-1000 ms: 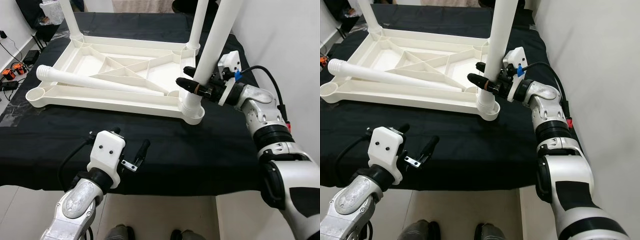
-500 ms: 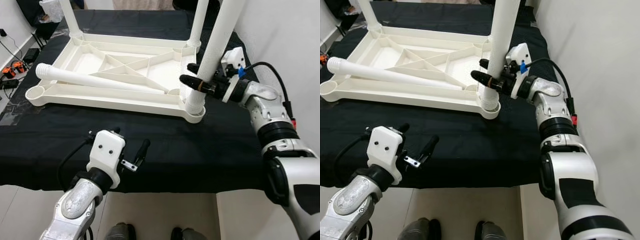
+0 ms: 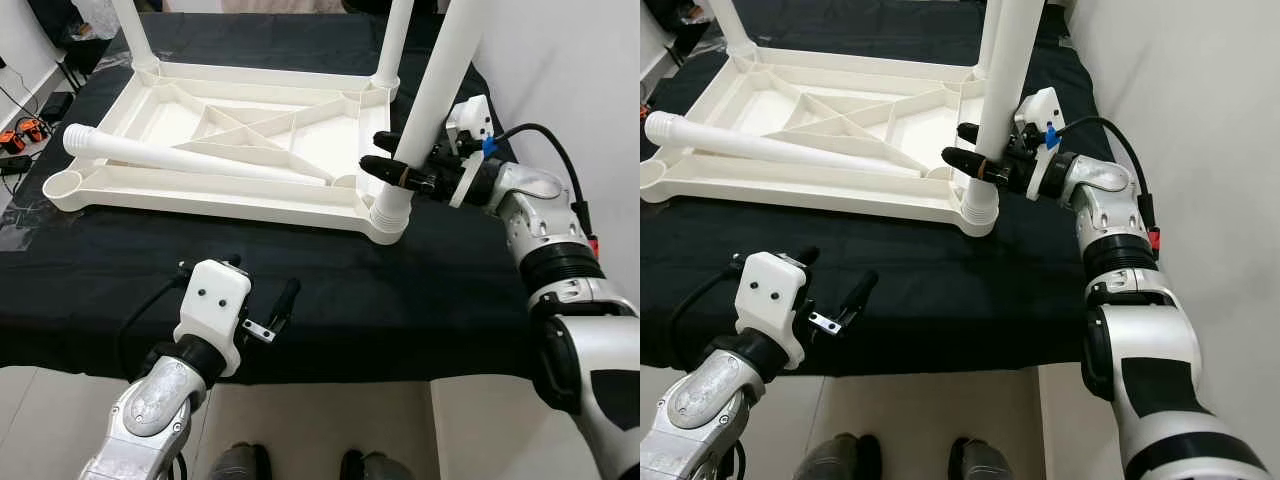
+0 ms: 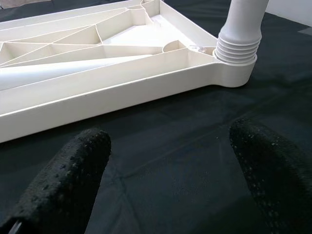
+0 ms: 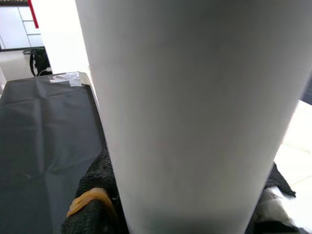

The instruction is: Building children table

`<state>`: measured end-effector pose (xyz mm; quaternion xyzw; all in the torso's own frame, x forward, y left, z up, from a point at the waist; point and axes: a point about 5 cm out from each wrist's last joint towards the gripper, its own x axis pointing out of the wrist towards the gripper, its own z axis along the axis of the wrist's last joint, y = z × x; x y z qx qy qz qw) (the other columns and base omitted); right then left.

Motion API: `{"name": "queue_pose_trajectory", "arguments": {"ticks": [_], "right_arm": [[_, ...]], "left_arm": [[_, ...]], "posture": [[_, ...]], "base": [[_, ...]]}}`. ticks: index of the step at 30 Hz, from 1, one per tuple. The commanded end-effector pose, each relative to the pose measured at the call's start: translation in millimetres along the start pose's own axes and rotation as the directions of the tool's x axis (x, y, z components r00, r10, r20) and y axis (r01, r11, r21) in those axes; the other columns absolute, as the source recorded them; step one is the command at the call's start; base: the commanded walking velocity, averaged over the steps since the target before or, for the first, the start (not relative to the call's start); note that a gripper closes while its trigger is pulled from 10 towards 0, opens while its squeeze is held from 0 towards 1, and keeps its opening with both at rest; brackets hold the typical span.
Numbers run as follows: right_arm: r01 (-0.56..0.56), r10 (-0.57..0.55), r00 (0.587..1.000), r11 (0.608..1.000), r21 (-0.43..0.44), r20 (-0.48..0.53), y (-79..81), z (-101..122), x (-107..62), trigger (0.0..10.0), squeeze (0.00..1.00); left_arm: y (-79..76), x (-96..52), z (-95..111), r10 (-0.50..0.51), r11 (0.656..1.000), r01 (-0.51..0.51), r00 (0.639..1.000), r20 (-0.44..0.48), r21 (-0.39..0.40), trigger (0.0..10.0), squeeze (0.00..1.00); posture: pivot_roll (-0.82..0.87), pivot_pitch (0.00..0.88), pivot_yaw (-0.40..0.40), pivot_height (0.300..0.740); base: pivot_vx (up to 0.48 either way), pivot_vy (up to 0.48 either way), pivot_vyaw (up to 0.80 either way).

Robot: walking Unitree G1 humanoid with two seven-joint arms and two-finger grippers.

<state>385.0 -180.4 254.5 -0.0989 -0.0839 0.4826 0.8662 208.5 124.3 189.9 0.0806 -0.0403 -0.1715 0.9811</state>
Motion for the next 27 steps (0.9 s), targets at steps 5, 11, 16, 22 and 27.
{"name": "queue_pose_trajectory", "arguments": {"ticks": [5,11,16,22,27], "right_arm": [[0.107,-0.1,0.986,0.993,0.053,-0.133,12.2,-39,10.5,0.0,0.0],[0.209,-0.196,0.963,0.977,0.054,-0.185,9.8,-46,12.2,0.0,0.0],[0.338,-0.316,0.92,0.939,0.065,-0.231,9.9,-58,12.9,0.0,0.0],[0.458,-0.422,0.857,0.887,0.059,-0.296,7.9,-70,7.7,0.0,0.0],[0.645,-0.603,0.725,0.764,0.019,-0.334,-1.8,-74,-1.6,0.0,0.0]], "left_arm": [[-1.2,-2.2,-2,-0.009,1.0,0.009,1.0,-0.014,0.005,10.0,0.0],[-1.1,-2.1,-2,-0.008,1.0,0.008,1.0,-0.014,0.006,10.0,0.0],[-1.0,-1.6,-2,-0.004,1.0,0.004,1.0,-0.01,0.006,10.0,0.0],[-1.1,-0.9,-1,-0.004,1.0,0.004,1.0,-0.004,0.006,10.0,0.0],[-0.7,-0.3,-1,-0.003,1.0,0.003,1.0,-0.002,0.01,10.0,0.0]], "posture": [[0.12,0.223,-0.042,0.74],[0.11,0.22,-0.044,0.74],[0.11,0.208,-0.047,0.74],[0.11,0.205,-0.047,0.74],[0.11,0.195,-0.049,0.74]], "base": [[0.0,0.0,0.0],[0.0,0.0,0.0],[0.0,0.0,0.0],[0.0,0.0,0.0],[0.0,0.0,0.0]]}}
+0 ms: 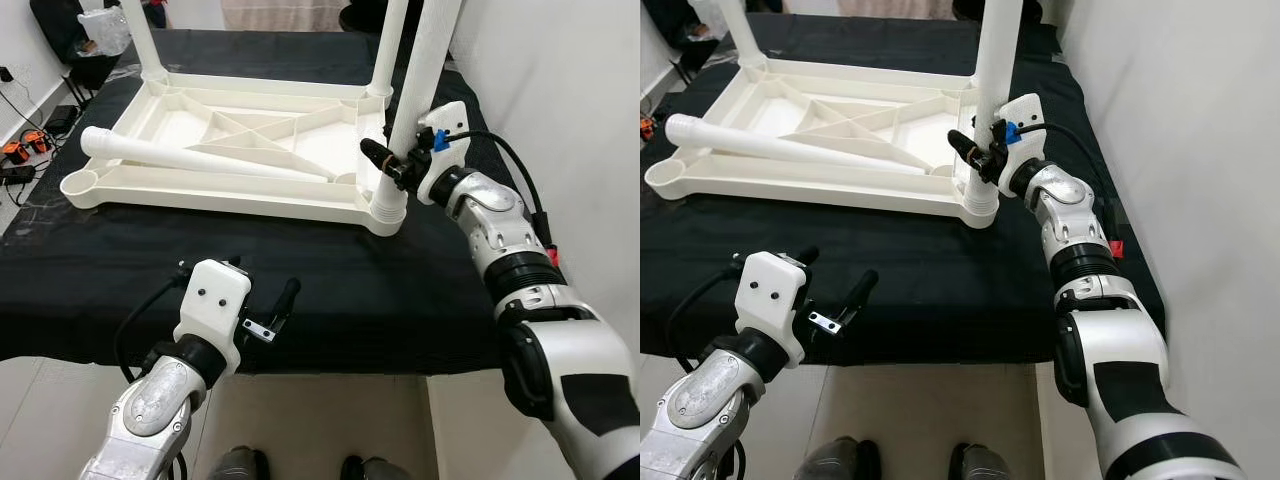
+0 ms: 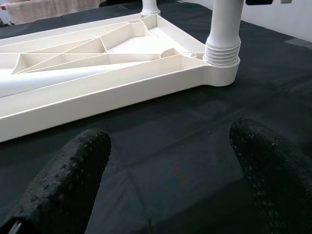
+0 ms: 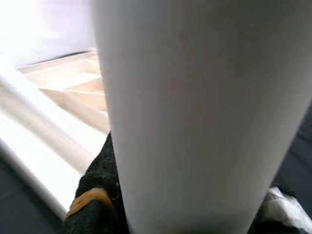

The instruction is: Building children table

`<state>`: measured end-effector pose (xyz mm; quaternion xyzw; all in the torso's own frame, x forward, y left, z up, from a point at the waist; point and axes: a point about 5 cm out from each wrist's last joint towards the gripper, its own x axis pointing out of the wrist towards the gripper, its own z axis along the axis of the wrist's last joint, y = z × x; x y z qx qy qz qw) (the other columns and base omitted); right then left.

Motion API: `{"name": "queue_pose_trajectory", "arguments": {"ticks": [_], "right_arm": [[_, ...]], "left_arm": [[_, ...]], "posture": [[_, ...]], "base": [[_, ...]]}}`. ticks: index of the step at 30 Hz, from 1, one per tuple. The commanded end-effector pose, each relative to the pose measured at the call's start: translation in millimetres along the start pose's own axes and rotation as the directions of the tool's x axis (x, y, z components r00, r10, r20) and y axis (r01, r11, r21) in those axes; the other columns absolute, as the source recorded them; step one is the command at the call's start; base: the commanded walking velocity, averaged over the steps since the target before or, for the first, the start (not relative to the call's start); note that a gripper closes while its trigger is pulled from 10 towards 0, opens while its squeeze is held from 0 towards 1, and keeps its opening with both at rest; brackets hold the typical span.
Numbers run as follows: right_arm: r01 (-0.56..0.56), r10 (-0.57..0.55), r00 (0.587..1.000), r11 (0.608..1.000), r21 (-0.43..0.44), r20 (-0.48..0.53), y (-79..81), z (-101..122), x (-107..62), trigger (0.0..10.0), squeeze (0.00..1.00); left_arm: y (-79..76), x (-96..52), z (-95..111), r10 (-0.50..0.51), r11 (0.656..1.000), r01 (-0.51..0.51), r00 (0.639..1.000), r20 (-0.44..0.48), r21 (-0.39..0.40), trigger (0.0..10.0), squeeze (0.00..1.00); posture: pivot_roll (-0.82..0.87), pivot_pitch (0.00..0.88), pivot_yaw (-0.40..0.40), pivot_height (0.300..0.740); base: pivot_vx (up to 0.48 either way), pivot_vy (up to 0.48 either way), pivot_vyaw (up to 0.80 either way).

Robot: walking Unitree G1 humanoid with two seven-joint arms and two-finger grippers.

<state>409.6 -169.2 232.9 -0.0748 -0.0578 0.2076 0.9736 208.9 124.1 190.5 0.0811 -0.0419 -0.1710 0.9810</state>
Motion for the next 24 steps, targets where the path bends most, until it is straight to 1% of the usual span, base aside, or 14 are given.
{"name": "queue_pose_trajectory", "arguments": {"ticks": [1,3,5,7,9,12,13,15,16,18,19,22,23,24], "right_arm": [[0.183,-0.17,0.956,0.982,0.037,-0.239,-10.0,-51,-18.0,0.0,0.0],[0.223,-0.204,0.949,0.973,0.053,-0.242,-11.0,-52,-17.9,0.0,0.0],[0.351,-0.322,0.91,0.933,0.074,-0.262,-10.2,-56,-17.4,0.0,0.0],[0.438,-0.402,0.87,0.896,0.073,-0.285,-5.9,-59,-16.3,0.0,0.0],[0.458,-0.421,0.859,0.887,0.067,-0.291,-3.5,-60,-15.6,0.0,0.0],[0.611,-0.548,0.754,0.787,0.081,-0.362,10.0,-70,-14.7,0.0,0.0],[0.611,-0.548,0.754,0.787,0.081,-0.362,10.0,-70,-14.7,0.0,0.0],[0.673,-0.609,0.701,0.738,0.06,-0.372,17.4,-71,-13.2,0.0,0.0],[0.673,-0.609,0.701,0.738,0.06,-0.372,17.4,-71,-13.2,0.0,0.0],[0.731,-0.656,0.646,0.679,0.068,-0.392,24.6,-70,-11.2,0.0,0.0],[0.731,-0.656,0.646,0.679,0.068,-0.392,24.6,-70,-11.2,0.0,0.0],[0.837,-0.763,0.515,0.546,0.038,-0.391,31.7,-64,-10.8,0.0,0.0],[0.837,-0.763,0.515,0.546,0.038,-0.391,31.7,-64,-10.8,0.0,0.0],[0.878,-0.799,0.444,0.478,0.021,-0.406,34.0,-63,-12.1,0.0,0.0]], "left_arm": [[-0.3,-0.5,-1,-0.002,1.0,0.002,1.0,-0.004,0.008,10.0,0.0],[0.1,-0.2,-2,-0.001,1.0,0.001,1.0,-0.003,0.008,10.0,0.0],[0.8,0.9,-2,0.0,1.0,0.0,1.0,-0.001,0.011,10.0,0.0],[1.0,2.4,-2,0.0,1.0,0.0,1.0,0.001,0.011,10.0,0.0],[1.0,3.1,-2,0.0,1.0,0.0,1.0,0.002,0.011,10.0,0.0],[0.7,5.2,-1,0.001,1.0,-0.001,1.0,0.009,0.01,10.0,0.0],[0.7,5.2,-1,0.001,1.0,-0.001,1.0,0.009,0.01,10.0,0.0],[0.5,5.7,-1,0.003,1.0,-0.003,1.0,0.011,0.011,10.0,0.0],[0.5,5.7,-1,0.003,1.0,-0.003,1.0,0.011,0.011,10.0,0.0],[0.6,6.3,-1,0.006,1.0,-0.006,1.0,0.012,0.012,10.0,0.0],[0.6,6.3,-1,0.006,1.0,-0.006,1.0,0.012,0.012,10.0,0.0],[0.9,6.9,0,0.012,1.0,-0.013,1.0,0.018,0.013,10.0,0.0],[0.9,6.9,0,0.012,1.0,-0.013,1.0,0.018,0.013,10.0,0.0],[1.2,7.3,0,0.015,1.0,-0.015,1.0,0.02,0.014,10.0,0.0]], "posture": [[0.11,0.195,-0.049,0.74],[0.11,0.194,-0.049,0.74],[0.11,0.193,-0.048,0.74],[0.1,0.19,-0.048,0.74],[0.1,0.19,-0.049,0.74],[0.1,0.187,-0.053,0.74],[0.1,0.187,-0.053,0.74],[0.1,0.186,-0.059,0.74],[0.1,0.186,-0.059,0.74],[0.1,0.185,-0.06,0.74],[0.1,0.185,-0.06,0.74],[0.1,0.181,-0.063,0.74],[0.1,0.181,-0.063,0.74],[0.1,0.178,-0.064,0.74]], "base": [[0.0,0.0,0.0],[0.0,0.0,0.0],[0.0,0.0,0.0],[0.0,0.0,0.0],[0.0,0.0,0.0],[0.0,0.0,0.0],[0.0,0.0,0.0],[0.0,0.0,0.0],[0.0,0.0,0.0],[0.0,0.0,0.0],[0.0,0.0,0.0],[0.0,0.0,0.0],[0.0,0.0,0.0],[0.0,0.0,0.0]]}}
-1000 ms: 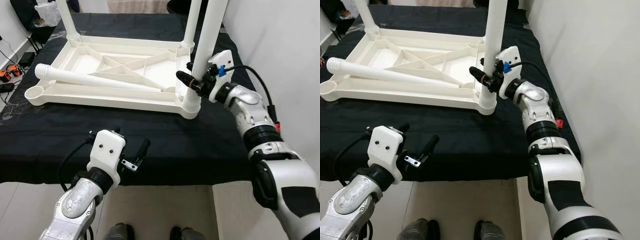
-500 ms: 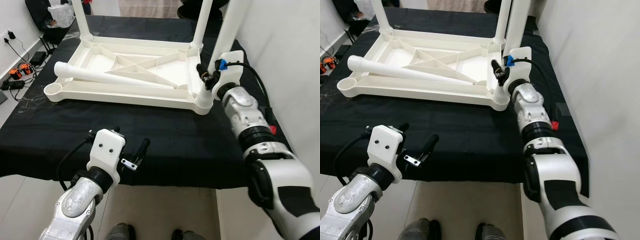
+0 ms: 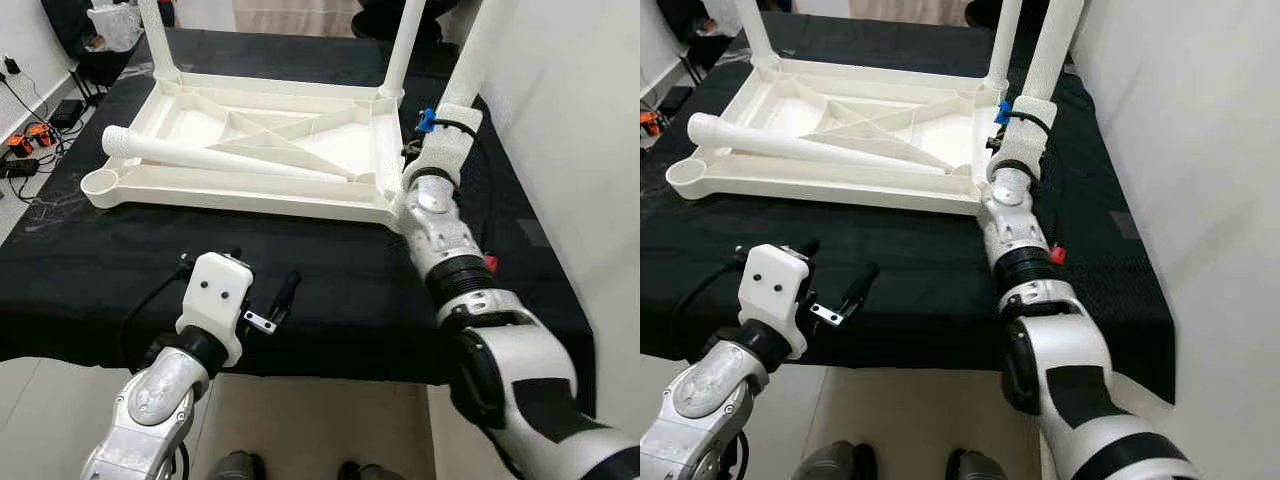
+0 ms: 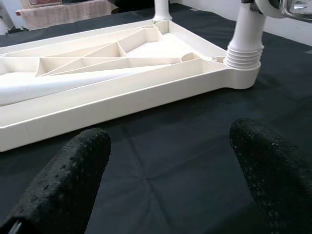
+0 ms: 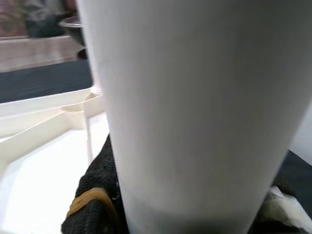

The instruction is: Building children table

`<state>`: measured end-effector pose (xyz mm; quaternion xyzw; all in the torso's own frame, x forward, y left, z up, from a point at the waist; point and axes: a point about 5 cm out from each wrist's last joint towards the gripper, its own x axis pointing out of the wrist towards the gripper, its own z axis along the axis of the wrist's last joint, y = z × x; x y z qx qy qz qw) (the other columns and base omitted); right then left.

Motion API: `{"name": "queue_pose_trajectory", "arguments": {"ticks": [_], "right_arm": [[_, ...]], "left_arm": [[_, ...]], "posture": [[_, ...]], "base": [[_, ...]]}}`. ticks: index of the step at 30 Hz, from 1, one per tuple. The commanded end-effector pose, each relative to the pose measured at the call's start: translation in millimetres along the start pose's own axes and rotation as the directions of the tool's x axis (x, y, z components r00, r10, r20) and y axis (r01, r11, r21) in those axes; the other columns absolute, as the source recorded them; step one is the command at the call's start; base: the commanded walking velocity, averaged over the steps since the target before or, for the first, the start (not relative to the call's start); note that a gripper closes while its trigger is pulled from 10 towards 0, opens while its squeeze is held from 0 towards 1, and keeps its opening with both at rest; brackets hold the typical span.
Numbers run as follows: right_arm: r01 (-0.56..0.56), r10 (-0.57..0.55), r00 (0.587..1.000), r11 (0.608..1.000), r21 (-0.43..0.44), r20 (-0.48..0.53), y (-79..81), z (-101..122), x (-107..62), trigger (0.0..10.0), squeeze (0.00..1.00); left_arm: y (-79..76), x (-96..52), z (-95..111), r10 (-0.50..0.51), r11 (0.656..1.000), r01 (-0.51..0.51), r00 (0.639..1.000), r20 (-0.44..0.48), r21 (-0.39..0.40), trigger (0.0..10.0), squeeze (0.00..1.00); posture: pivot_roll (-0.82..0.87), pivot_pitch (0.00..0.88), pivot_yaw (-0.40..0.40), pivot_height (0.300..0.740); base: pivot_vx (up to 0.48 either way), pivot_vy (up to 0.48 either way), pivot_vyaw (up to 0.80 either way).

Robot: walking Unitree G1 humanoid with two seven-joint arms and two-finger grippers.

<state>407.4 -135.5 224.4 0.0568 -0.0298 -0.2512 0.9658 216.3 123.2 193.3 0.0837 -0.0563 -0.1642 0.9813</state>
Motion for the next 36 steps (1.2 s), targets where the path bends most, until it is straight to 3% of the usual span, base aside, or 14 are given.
{"name": "queue_pose_trajectory", "arguments": {"ticks": [1,6,8,15,16,17,18,27,35,36], "right_arm": [[0.203,-0.229,0.945,0.971,-0.13,-0.234,-26.7,-55,-7.6,0.0,0.0],[0.314,-0.334,0.912,0.942,-0.122,-0.236,-23.6,-51,-12.0,0.0,0.0],[0.373,-0.391,0.901,0.919,-0.126,-0.188,-19.0,-44,-16.2,0.0,0.0],[0.422,-0.436,0.884,0.9,-0.111,-0.171,-8.2,-43,-27.2,0.0,0.0],[0.406,-0.419,0.891,0.908,-0.106,-0.178,-5.5,-44,-28.8,1.2,0.0],[0.394,-0.406,0.895,0.913,-0.102,-0.183,-3.7,-45,-29.7,1.2,0.0],[0.382,-0.393,0.904,0.919,-0.095,-0.17,-2.0,-43,-29.8,10.0,0.0],[0.365,-0.374,0.919,0.927,-0.089,-0.126,2.4,-34,-29.2,10.0,0.0],[0.3,-0.314,0.937,0.948,-0.11,-0.149,10.1,-35,-32.0,10.0,0.0],[0.293,-0.307,0.941,0.95,-0.107,-0.143,11.4,-35,-32.7,10.0,0.87]], "left_arm": [[-0.6,0.8,-2,0.001,1.0,-0.001,1.0,-0.003,0.003,10.0,0.0],[-0.5,2.7,-1,0.002,1.0,-0.002,1.0,0.002,0.004,10.0,0.0],[-0.3,4.0,-1,0.003,1.0,-0.003,1.0,0.006,0.005,10.0,0.0],[0.0,6.1,-1,0.005,1.0,-0.005,1.0,0.01,0.006,10.0,0.0],[0.1,6.5,-2,0.004,1.0,-0.004,1.0,0.011,0.007,10.0,0.0],[0.2,6.8,-2,0.003,1.0,-0.003,1.0,0.011,0.007,10.0,0.0],[0.3,6.9,-2,0.002,1.0,-0.002,1.0,0.011,0.006,10.0,0.0],[-3.9,7.0,-4,-0.016,1.0,0.016,1.0,0.009,-0.006,10.0,0.0],[-6.0,7.4,-5,-0.018,1.0,0.019,1.0,0.011,-0.01,10.0,0.0],[-6.1,7.4,-5,-0.019,1.0,0.019,1.0,0.011,-0.009,10.0,0.0]], "posture": [[0.1,0.177,-0.064,0.74],[0.09,0.174,-0.064,0.74],[0.1,0.173,-0.065,0.74],[0.1,0.167,-0.066,0.74],[0.1,0.165,-0.067,0.74],[0.1,0.165,-0.067,0.74],[0.1,0.165,-0.067,0.74],[0.09,0.155,-0.067,0.74],[0.09,0.146,-0.068,0.74],[0.09,0.143,-0.07,0.74]], "base": [[0.0,0.0,0.0],[0.0,0.0,0.0],[0.0,0.0,0.0],[0.0,0.0,0.0],[0.0,0.0,0.0],[0.0,0.0,0.0],[0.0,0.0,0.0],[0.0,0.0,0.0],[0.0,0.0,0.0],[0.0,0.0,0.0]]}}
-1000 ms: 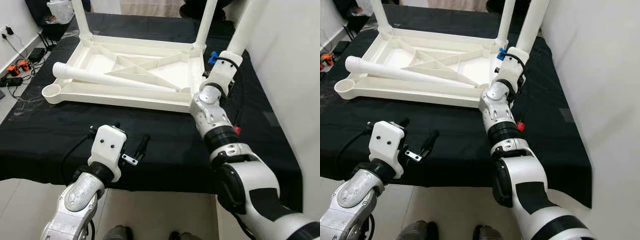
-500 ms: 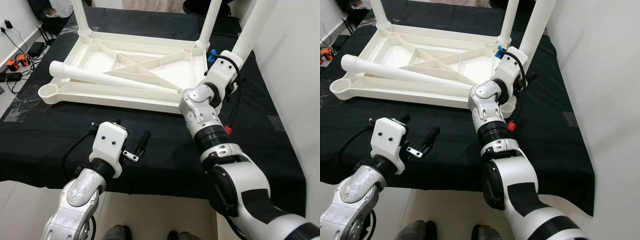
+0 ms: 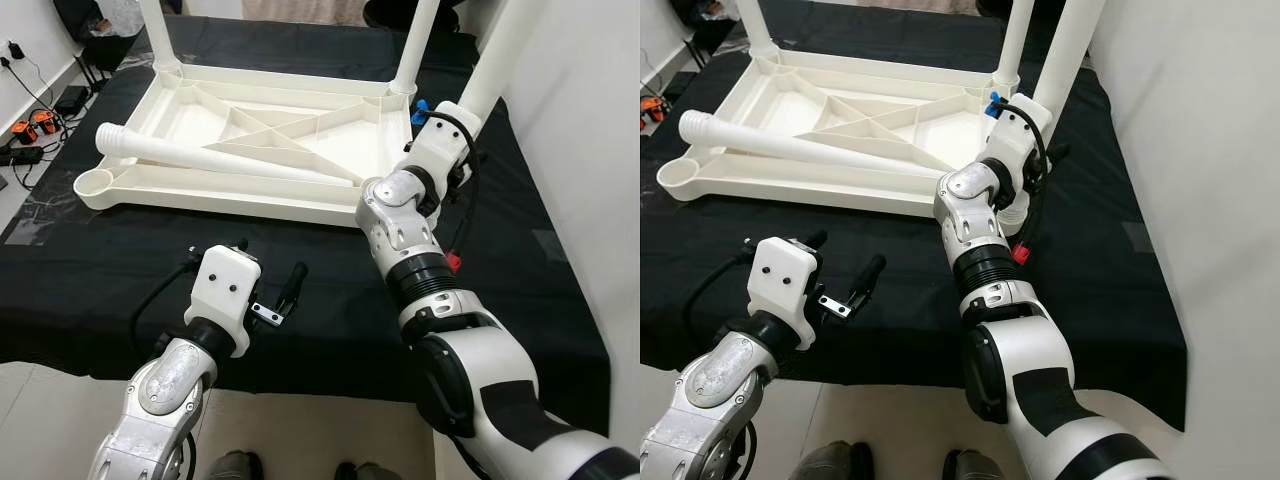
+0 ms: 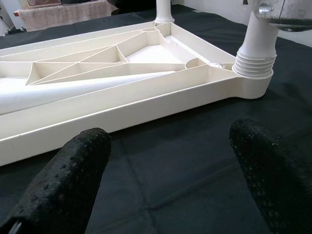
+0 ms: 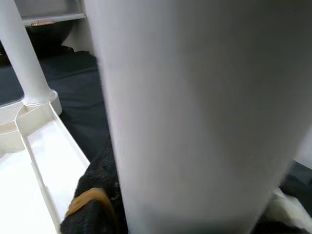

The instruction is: Building children table

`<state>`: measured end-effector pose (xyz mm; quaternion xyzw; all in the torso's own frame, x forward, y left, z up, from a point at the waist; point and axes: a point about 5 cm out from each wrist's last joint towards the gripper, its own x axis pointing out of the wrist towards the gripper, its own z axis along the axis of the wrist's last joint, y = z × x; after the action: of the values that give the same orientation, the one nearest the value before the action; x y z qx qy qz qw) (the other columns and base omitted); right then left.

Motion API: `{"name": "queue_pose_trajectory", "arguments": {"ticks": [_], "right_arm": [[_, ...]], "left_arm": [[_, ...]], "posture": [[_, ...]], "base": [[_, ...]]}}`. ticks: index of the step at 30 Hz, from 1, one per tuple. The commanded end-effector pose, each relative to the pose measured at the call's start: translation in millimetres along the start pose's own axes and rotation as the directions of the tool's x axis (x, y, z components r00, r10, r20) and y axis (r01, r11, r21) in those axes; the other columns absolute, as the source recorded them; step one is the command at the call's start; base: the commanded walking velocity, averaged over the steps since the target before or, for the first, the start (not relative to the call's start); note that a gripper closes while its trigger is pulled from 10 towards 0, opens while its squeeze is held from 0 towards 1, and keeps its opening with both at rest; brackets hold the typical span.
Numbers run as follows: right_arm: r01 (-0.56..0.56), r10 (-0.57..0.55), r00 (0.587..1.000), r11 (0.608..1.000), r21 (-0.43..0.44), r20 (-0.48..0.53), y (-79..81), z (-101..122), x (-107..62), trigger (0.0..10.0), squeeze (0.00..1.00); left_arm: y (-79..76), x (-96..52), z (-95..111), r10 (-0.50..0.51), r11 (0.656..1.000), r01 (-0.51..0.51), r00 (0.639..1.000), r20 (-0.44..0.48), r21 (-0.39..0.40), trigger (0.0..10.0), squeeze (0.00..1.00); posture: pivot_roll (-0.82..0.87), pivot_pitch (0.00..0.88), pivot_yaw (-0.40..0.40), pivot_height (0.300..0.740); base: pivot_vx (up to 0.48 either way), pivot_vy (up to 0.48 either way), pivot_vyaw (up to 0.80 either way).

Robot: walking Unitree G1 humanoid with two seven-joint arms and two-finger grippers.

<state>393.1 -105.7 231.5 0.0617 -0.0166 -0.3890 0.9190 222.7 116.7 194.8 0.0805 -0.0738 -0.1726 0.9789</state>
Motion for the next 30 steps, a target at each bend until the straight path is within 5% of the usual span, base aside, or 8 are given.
{"name": "queue_pose_trajectory", "arguments": {"ticks": [1,2,5,6,7,30], "right_arm": [[0.008,-0.022,0.991,0.994,-0.106,-0.133,-9.7,-40,-2.8,10.0,0.87],[-0.001,-0.011,0.992,0.995,-0.099,-0.122,-8.1,-38,-3.8,10.0,1.0],[-0.007,-0.004,0.994,0.996,-0.093,-0.113,-6.5,-36,-4.3,10.0,1.0],[-0.005,-0.004,0.995,0.996,-0.091,-0.102,-6.2,-34,-4.5,10.0,0.57],[-0.006,-0.003,0.995,0.996,-0.086,-0.096,-5.7,-33,-5.0,10.0,0.0],[-0.139,0.142,0.99,0.987,-0.077,0.027,5.8,-19,-14.0,10.0,0.0]], "left_arm": [[-2.3,-1.1,-7,-0.005,1.0,0.005,1.0,-0.026,-0.009,10.0,0.0],[-2.4,-1.1,-7,-0.005,1.0,0.004,1.0,-0.026,-0.008,10.0,0.0],[-2.1,-1.3,-7,-0.003,1.0,0.003,1.0,-0.026,-0.008,10.0,0.0],[-2.2,-1.5,-7,-0.002,1.0,0.002,1.0,-0.027,-0.008,10.0,0.0],[-2.4,-1.8,-8,-0.002,1.0,0.002,1.0,-0.026,-0.008,10.0,0.0],[-1.6,-0.6,-9,0.008,1.0,-0.009,1.0,-0.023,-0.009,10.0,0.0]], "posture": [[0.09,0.143,-0.07,0.74],[0.09,0.142,-0.071,0.74],[0.09,0.142,-0.071,0.74],[0.09,0.138,-0.071,0.74],[0.09,0.134,-0.072,0.74],[0.08,0.142,-0.074,0.74]], "base": [[0.0,0.0,0.0],[0.0,0.0,0.0],[0.0,0.0,0.0],[0.0,0.0,0.0],[0.0,0.0,0.0],[0.0,0.0,0.0]]}}
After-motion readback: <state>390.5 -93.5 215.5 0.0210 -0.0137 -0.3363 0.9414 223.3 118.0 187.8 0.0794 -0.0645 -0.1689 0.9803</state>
